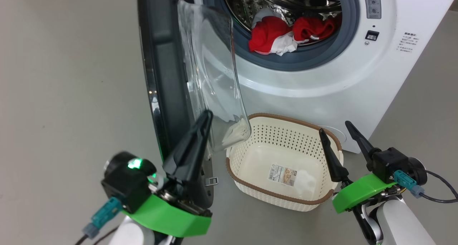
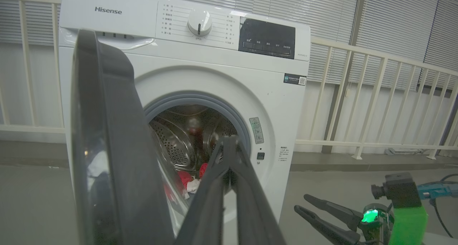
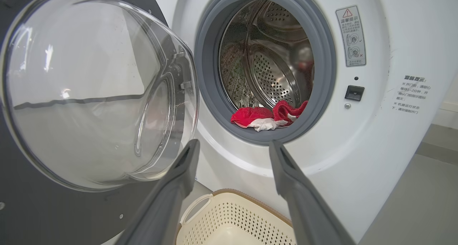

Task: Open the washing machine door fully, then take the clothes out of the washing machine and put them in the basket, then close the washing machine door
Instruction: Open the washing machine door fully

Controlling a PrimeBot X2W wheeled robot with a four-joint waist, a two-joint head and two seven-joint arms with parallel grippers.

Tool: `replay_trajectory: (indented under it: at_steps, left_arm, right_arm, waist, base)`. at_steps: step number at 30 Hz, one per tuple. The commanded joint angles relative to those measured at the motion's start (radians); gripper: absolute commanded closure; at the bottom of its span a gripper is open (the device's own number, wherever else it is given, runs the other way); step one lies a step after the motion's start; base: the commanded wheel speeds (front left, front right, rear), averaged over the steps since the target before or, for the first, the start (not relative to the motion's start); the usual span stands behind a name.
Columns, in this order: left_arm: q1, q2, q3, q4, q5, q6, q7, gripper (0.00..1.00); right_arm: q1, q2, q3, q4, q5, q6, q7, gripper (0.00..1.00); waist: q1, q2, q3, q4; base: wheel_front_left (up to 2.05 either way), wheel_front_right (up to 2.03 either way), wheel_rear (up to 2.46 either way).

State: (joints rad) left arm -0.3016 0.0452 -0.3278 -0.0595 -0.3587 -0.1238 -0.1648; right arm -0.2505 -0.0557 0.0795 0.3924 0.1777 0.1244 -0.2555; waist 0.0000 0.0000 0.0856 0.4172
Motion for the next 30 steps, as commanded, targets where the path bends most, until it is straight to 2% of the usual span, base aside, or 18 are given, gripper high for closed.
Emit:
replay_trajectory:
  at_steps: [1,2,9,30]
  left_arm:
    - [-0.001,0.016,0.025,-0.013,-0.011,-0.005,0.003,1.0]
    - [0.032,0.016,-0.003,0.04,-0.025,-0.005,0.014,1.0]
    - [0.059,0.025,-0.021,0.108,-0.042,0.001,0.06,1.0]
    - [0.096,0.087,0.106,0.155,-0.08,0.102,0.047,1.0]
  right_arm:
    - [-0.038,0.005,0.026,-0.026,0.005,0.006,-0.006,0.0]
    - [-0.034,0.005,0.018,-0.031,0.0,0.006,-0.006,0.0]
    - [-0.033,0.005,0.013,-0.029,-0.01,0.006,-0.006,0.0]
    - [-0.014,0.005,-0.006,-0.033,-0.019,0.006,-0.006,0.0]
  waist:
    - [0.0,0.0,0.004,-0.004]
    - [0.0,0.0,0.013,-0.006]
    - [0.0,0.0,0.028,0.003]
    - [0.0,0.0,0.018,0.072]
  base:
    - [0.0,0.0,0.0]
    - [0.0,0.0,0.0]
    - [0.0,0.0,0.0]
    - [0.0,0.0,0.0]
